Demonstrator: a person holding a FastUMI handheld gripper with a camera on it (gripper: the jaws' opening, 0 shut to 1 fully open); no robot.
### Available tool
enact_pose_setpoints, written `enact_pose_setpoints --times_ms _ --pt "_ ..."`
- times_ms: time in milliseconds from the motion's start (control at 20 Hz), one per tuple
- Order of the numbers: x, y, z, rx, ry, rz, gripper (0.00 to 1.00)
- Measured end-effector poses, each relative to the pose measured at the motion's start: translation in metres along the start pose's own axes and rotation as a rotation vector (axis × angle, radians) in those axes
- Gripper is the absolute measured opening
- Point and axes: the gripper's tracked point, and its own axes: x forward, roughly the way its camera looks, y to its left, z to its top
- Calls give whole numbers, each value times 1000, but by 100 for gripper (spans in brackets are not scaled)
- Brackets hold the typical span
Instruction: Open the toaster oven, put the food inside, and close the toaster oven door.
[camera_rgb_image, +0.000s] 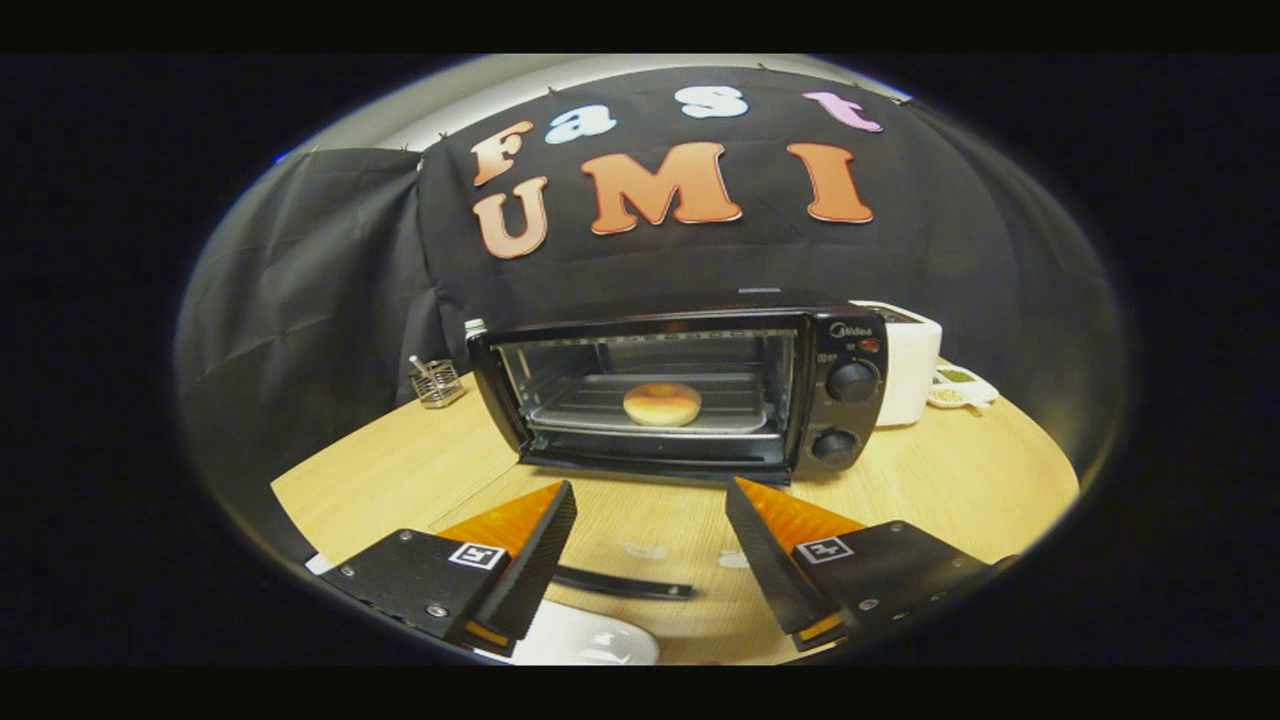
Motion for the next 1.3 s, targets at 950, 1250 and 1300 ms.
enact_pose_setpoints --times_ms 950,1250,1300 --pt "-16 -2 -94 40 212 10 90" --pt "-7 7 -84 -18 201 9 91" --pt "-7 7 -79 -30 189 6 91"
